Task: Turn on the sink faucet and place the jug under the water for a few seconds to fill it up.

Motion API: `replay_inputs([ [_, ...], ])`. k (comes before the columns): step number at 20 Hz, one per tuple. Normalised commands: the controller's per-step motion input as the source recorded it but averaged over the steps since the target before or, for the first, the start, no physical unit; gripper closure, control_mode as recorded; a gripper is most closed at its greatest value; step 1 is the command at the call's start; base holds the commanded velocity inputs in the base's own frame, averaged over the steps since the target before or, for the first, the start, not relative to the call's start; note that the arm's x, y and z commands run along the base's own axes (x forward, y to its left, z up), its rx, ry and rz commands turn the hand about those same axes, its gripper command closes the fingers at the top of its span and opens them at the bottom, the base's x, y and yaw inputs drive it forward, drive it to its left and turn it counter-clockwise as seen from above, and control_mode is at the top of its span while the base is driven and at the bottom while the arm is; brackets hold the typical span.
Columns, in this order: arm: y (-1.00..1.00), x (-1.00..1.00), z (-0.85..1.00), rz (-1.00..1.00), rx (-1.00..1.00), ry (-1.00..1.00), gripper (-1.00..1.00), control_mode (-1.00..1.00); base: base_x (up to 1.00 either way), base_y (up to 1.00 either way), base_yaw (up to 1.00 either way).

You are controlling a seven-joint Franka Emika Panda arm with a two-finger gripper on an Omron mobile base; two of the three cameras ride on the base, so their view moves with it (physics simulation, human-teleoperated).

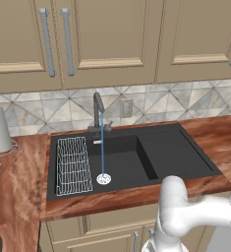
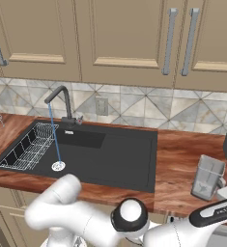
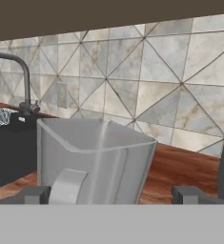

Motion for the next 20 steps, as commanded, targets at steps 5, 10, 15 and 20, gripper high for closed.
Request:
replay_inputs([
  [5, 0.00, 0.00, -0.10, 0.06, 0.00, 0.00, -1.00, -1.00, 0.00, 0.00, 0.00],
  [10, 0.00, 0.00, -0.06, 0.04, 0.00, 0.00, -1.00, -1.00, 0.00, 0.00, 0.00],
  [15, 0.00, 0.00, 0.00, 0.03, 0.00, 0.01, -1.00, -1.00, 0.00, 0.00, 0.00],
  [20, 0.04, 0.00, -0.04, 0.01, 0.00, 0.02, -1.00, -1.00, 0.00, 0.00, 0.00],
])
